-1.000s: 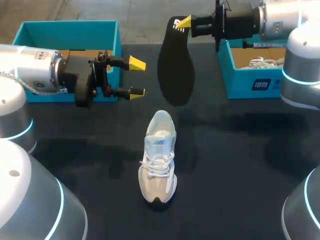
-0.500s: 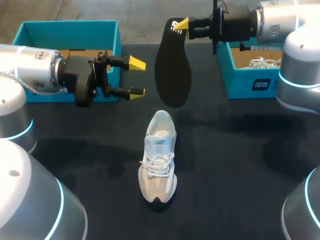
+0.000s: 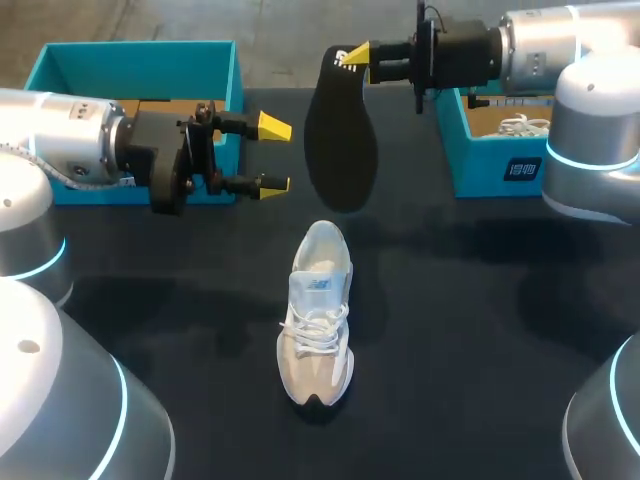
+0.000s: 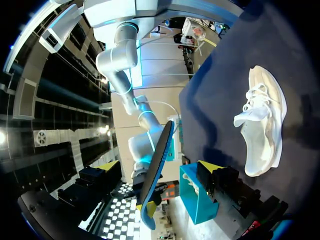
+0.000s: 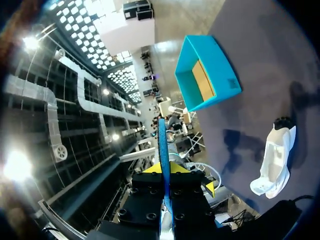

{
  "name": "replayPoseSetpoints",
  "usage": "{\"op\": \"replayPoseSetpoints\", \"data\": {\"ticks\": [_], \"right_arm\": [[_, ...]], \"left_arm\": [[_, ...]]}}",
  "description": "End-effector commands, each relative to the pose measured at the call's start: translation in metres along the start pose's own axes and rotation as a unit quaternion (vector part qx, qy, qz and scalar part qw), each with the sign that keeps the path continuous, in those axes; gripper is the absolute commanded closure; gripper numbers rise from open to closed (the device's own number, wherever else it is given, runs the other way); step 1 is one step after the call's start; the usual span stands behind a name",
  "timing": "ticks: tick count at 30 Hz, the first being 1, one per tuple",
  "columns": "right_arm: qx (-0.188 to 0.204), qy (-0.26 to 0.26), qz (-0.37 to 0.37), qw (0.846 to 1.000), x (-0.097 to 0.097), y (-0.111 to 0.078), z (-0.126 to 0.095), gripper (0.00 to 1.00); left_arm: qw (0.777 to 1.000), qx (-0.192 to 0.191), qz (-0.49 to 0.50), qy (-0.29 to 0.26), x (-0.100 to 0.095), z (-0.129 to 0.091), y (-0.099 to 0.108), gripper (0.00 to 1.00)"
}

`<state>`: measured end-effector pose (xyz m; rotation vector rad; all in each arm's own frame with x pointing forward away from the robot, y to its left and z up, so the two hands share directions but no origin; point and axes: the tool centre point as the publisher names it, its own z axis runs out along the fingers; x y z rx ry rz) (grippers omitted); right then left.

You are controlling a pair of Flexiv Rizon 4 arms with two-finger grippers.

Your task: Take the shoe out of the shoebox, open the shoe tongue, remove and reinsert the insole, then place the shoe into the shoebox

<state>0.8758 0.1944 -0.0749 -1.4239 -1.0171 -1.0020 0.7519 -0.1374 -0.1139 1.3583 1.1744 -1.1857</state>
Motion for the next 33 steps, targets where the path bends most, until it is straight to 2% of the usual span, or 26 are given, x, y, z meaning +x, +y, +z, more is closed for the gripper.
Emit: {"op": "replayPoseSetpoints", "data": {"ticks": [1,14,26,27,28,33], "right_arm": [[-0.002,0.000,0.000,1.000,0.000,-0.001,0.001,1.00],[-0.002,0.000,0.000,1.000,0.000,-0.001,0.001,1.00],[-0.002,0.000,0.000,1.000,0.000,-0.001,0.001,1.00],[-0.002,0.000,0.000,1.000,0.000,-0.001,0.001,1.00],[-0.002,0.000,0.000,1.000,0.000,-0.001,0.001,1.00],[-0.002,0.000,0.000,1.000,0.000,-0.001,0.001,1.00]], "left_arm": [[1.000,-0.008,0.008,-0.008,-0.001,0.004,0.003,0.00],[0.999,-0.015,0.027,-0.021,-0.005,0.027,0.019,0.00],[0.999,-0.017,0.035,-0.030,-0.011,0.036,0.024,0.00],[0.999,-0.016,0.037,-0.031,-0.012,0.037,0.024,0.01],[0.999,-0.014,0.039,-0.032,-0.014,0.038,0.024,0.07],[0.998,-0.011,0.045,-0.033,-0.018,0.043,0.022,0.22]]}}
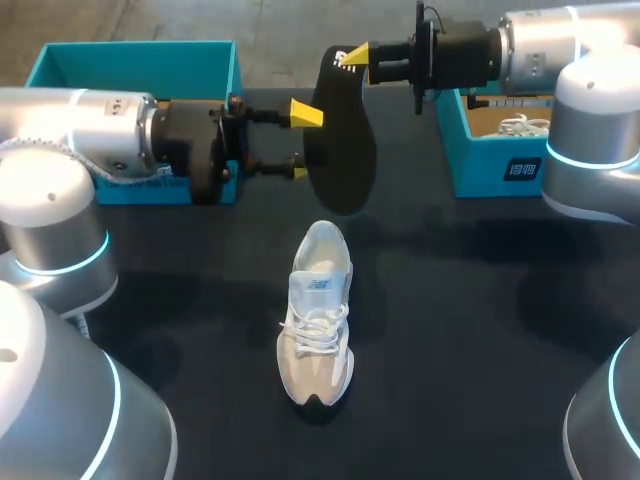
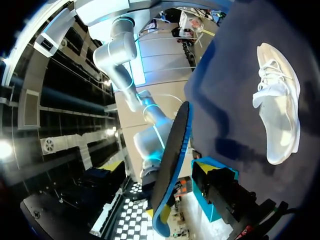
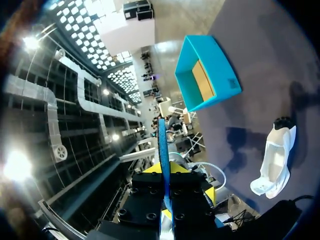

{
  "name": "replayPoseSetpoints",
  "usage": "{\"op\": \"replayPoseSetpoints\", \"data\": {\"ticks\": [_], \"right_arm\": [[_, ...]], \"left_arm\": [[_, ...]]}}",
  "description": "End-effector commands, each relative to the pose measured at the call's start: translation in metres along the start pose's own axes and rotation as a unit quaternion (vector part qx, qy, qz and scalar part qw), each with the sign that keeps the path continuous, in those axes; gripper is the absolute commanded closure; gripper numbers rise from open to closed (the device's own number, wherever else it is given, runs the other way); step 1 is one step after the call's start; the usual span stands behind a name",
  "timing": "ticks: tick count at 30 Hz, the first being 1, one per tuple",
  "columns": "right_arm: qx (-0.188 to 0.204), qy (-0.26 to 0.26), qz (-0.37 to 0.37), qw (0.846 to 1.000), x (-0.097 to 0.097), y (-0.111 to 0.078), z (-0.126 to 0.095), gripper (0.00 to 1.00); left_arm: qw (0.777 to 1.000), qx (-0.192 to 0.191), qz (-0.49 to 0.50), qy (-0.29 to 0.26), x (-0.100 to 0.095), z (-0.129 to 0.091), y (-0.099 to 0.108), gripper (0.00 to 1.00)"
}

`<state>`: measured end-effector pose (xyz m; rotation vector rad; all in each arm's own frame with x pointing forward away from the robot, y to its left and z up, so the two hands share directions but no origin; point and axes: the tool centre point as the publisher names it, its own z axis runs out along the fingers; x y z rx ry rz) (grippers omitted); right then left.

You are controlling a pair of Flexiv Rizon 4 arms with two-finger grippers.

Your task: Take the shoe out of the shoebox, open the shoe tongue, remove and reinsert the insole, then place the shoe into the shoebox

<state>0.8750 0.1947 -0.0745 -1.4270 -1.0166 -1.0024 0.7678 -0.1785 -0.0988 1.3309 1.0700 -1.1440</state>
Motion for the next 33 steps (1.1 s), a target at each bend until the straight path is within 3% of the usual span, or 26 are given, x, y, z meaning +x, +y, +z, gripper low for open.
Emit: {"op": "replayPoseSetpoints", "data": {"ticks": [1,5,8,26,30,33], "right_arm": [[-0.001,0.000,0.000,1.000,0.000,0.000,0.001,1.00],[-0.001,0.000,0.000,1.000,0.000,0.000,0.001,1.00],[-0.001,0.000,0.000,1.000,0.000,0.000,0.001,1.00],[-0.001,0.000,0.000,1.000,0.000,0.000,0.001,1.00],[-0.001,0.000,0.000,1.000,0.000,0.000,0.001,1.00],[-0.001,0.000,0.000,1.000,0.000,0.000,0.001,1.00]], "left_arm": [[1.000,0.000,0.002,-0.001,-0.002,0.005,0.002,0.26],[1.000,0.000,0.006,-0.002,-0.004,0.007,0.001,0.36],[1.000,0.000,0.008,-0.003,-0.006,0.008,0.003,0.51],[1.000,-0.010,0.021,-0.003,-0.011,0.015,0.005,0.69],[1.000,-0.013,0.022,-0.004,-0.012,0.017,0.007,0.76],[1.000,-0.014,0.023,-0.006,-0.013,0.019,0.007,0.89]]}}
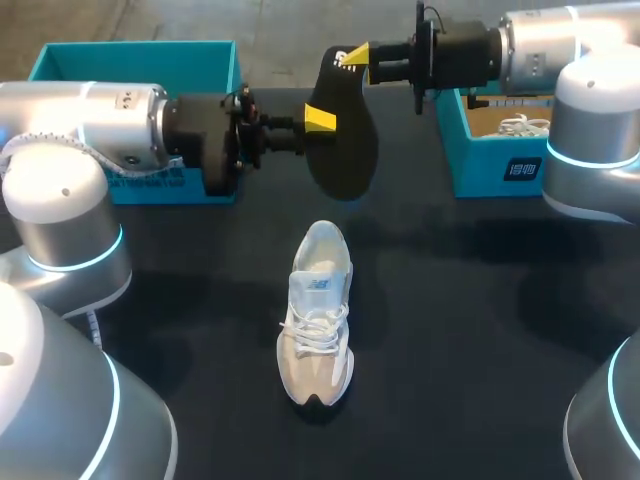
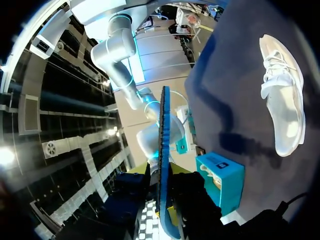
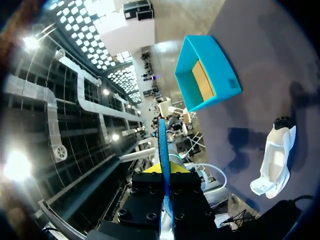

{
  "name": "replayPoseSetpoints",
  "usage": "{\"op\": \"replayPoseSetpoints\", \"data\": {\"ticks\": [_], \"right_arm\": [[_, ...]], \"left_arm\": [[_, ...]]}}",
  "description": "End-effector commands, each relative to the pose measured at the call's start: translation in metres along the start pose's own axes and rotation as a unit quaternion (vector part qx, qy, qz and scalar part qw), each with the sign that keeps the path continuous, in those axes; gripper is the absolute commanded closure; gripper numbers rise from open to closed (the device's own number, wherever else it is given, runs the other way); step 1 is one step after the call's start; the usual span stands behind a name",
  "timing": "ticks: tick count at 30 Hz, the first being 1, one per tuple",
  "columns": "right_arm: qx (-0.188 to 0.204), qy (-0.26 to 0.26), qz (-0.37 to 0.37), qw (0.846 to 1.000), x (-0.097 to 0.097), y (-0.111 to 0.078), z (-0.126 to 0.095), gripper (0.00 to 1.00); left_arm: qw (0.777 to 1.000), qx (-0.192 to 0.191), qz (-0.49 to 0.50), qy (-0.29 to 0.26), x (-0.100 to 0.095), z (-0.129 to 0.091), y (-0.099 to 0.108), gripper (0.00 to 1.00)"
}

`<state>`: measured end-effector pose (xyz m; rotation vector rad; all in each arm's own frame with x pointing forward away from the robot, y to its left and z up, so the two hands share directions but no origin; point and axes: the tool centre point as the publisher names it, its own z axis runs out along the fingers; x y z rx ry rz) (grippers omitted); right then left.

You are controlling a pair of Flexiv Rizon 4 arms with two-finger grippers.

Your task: Take the shoe out of the shoebox, open the shoe tongue, remove and reinsert the insole, then place the shoe into the shoebox

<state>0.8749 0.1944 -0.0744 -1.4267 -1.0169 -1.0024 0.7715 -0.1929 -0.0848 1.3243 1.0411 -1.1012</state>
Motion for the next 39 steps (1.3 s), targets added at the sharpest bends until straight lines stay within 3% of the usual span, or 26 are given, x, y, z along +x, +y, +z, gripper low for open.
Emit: {"op": "replayPoseSetpoints", "data": {"ticks": [1,3,18,20,21,32,39], "right_arm": [[-0.001,0.000,0.000,1.000,0.000,0.000,0.001,1.00],[-0.001,0.000,0.000,1.000,0.000,0.000,0.001,1.00],[0.000,0.001,0.000,1.000,0.001,0.000,0.001,1.00],[0.002,0.001,-0.001,1.000,0.002,-0.001,0.001,0.38],[0.002,0.001,-0.002,1.000,0.002,-0.001,0.001,0.00],[0.005,0.000,-0.021,1.000,0.009,-0.013,-0.009,0.00],[0.010,0.000,-0.035,0.999,0.004,-0.027,-0.020,0.00]], "left_arm": [[1.000,-0.002,0.002,-0.002,0.000,0.006,0.000,0.93],[1.000,-0.001,0.003,-0.002,0.001,0.007,0.000,1.00],[1.000,-0.001,0.007,-0.002,0.002,0.005,0.001,1.00],[1.000,-0.001,0.008,-0.001,0.002,0.005,0.002,1.00],[1.000,-0.002,0.009,-0.001,0.001,0.004,0.002,1.00],[1.000,-0.008,0.009,0.003,0.003,-0.007,0.001,1.00],[1.000,-0.016,0.001,0.007,0.007,-0.029,0.004,1.00]]}}
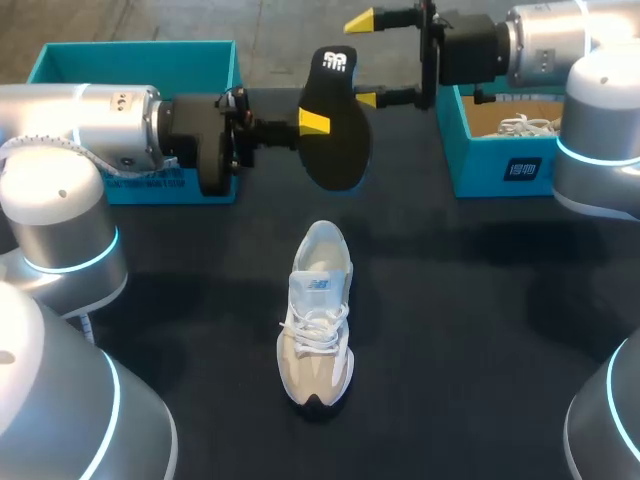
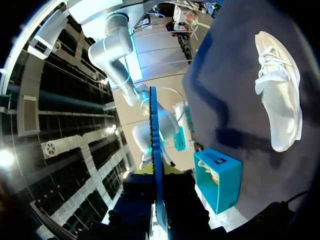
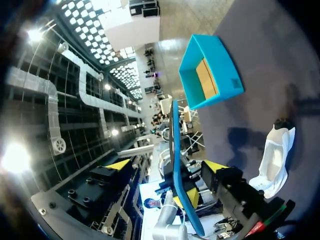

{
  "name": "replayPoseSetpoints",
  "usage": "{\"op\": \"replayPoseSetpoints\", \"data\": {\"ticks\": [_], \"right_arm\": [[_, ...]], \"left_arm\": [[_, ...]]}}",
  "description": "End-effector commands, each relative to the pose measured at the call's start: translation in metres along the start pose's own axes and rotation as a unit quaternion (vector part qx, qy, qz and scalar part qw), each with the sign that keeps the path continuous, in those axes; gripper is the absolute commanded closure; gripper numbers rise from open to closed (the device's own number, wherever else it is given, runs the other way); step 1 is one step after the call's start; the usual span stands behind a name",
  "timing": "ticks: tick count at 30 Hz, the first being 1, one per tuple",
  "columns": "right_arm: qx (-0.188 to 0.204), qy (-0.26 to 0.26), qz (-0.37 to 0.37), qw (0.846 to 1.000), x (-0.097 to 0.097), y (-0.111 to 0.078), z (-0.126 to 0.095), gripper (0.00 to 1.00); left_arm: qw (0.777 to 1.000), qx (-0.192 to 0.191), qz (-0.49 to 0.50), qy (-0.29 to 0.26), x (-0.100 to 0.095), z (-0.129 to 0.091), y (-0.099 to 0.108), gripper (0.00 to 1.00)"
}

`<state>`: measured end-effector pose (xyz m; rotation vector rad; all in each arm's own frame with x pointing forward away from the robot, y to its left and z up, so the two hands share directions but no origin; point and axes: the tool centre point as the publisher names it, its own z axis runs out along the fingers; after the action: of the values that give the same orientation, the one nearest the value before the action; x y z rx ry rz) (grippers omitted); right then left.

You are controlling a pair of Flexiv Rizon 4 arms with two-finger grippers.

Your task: Take the shoe out of the shoebox, open the shoe tongue, remove and reinsert the insole, then place the shoe into the shoebox

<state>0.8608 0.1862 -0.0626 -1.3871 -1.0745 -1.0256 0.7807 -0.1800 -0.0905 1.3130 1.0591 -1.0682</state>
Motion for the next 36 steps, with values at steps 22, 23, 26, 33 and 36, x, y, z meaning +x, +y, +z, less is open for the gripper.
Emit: {"op": "replayPoseSetpoints", "data": {"ticks": [22,23,26,33,36], "right_arm": [[-0.008,0.013,-0.086,0.996,-0.021,-0.039,-0.034,0.00],[-0.008,0.013,-0.086,0.996,-0.021,-0.039,-0.034,0.00],[-0.008,0.013,-0.086,0.996,-0.021,-0.039,-0.034,0.00],[-0.008,0.013,-0.086,0.996,-0.021,-0.039,-0.034,0.00],[-0.008,0.013,-0.086,0.996,-0.021,-0.039,-0.034,0.00]], "left_arm": [[0.999,-0.005,-0.036,-0.011,0.001,-0.073,-0.012,1.00],[0.999,-0.002,-0.034,-0.010,0.000,-0.073,-0.013,1.00],[0.999,0.010,-0.041,-0.006,-0.001,-0.075,-0.017,1.00],[0.981,0.016,-0.185,0.050,0.007,-0.079,-0.023,1.00],[0.973,0.032,-0.216,0.077,0.009,-0.078,-0.031,1.00]]}}
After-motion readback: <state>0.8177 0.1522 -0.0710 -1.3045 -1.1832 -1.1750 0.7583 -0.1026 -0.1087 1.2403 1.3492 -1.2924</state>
